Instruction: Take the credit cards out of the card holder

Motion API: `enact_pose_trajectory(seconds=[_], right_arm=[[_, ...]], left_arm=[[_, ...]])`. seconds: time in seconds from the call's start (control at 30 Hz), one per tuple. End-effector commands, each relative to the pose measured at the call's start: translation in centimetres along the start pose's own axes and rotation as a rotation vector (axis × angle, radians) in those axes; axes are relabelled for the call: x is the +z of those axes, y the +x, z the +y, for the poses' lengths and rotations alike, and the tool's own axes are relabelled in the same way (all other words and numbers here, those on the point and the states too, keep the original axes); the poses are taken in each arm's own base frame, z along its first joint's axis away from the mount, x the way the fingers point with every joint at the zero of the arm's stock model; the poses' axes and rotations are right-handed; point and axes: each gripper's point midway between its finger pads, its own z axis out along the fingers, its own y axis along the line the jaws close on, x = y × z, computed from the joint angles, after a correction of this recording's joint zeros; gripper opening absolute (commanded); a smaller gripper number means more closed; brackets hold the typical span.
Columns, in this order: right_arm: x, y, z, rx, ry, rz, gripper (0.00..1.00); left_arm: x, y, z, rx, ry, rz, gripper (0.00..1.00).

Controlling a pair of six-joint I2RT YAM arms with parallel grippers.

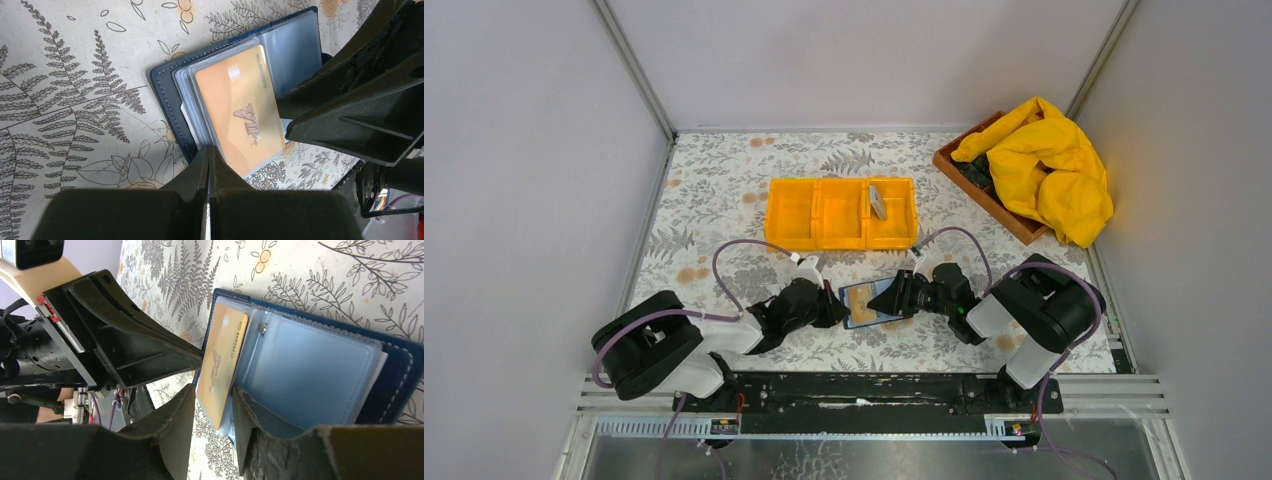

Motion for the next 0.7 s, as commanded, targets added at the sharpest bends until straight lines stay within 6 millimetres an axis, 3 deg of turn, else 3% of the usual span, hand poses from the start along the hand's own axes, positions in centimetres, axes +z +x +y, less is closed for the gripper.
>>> enact_pose_trajectory(seconds=[0.0,0.23,0.5,0.67], right_arm=[[0.1,-1.0,4.4,-0.028,-0.208,-0.024,0.39],[0.4,-0.7,4.2,-0.018,-0.215,-0.009,0.38],[-0.3,-1.0,6.1,-0.038,-0.288,-0.011,0.37],[-0.3,-0.8,5.7,-0.044,-0.268,0.0,0.36]], left_arm=[[0.2,1.3,1.4,0.028,-0.041,0.048,0.0],[0.3,1.4,1.5,0.029,-0.047,0.047,0.0],[0.7,1.7,1.6,0.029,-0.048,0.062,0.0],[0.8,1.6,1.5,0.029,-0.046,0.06,0.0]])
